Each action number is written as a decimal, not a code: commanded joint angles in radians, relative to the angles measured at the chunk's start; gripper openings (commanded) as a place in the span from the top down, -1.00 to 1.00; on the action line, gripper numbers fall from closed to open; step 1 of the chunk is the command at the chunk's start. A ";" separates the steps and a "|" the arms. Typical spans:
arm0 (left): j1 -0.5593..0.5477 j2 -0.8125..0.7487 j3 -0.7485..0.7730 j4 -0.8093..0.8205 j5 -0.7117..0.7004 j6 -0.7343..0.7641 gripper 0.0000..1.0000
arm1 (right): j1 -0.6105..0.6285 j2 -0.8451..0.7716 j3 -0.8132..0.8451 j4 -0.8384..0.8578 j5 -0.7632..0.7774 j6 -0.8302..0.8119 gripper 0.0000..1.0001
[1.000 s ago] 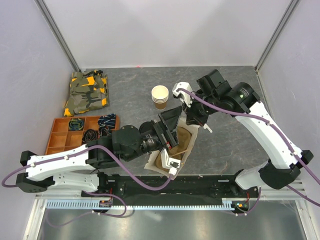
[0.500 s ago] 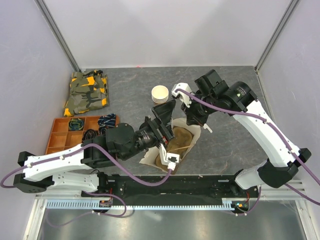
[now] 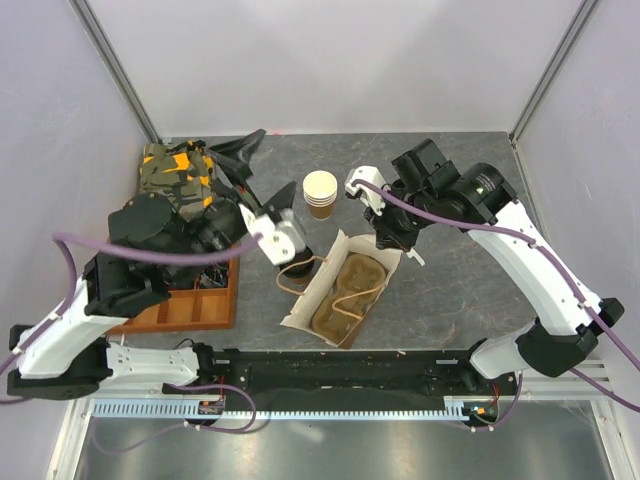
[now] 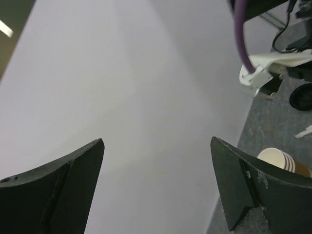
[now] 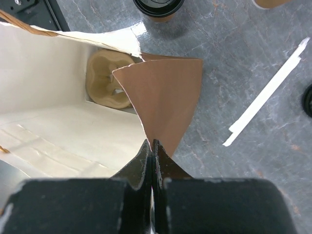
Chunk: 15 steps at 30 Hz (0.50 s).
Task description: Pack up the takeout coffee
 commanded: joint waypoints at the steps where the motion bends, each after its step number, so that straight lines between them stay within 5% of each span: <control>1: 0.178 0.054 0.090 -0.208 0.096 -0.437 -0.96 | 0.000 -0.039 0.042 -0.070 -0.026 -0.099 1.00; 10: 0.706 0.138 0.110 -0.491 0.565 -0.930 -0.99 | 0.000 -0.003 0.151 -0.110 -0.030 -0.365 1.00; 15: 0.797 0.186 0.033 -0.586 0.735 -0.971 -1.00 | 0.020 0.010 0.117 -0.112 -0.023 -0.374 1.00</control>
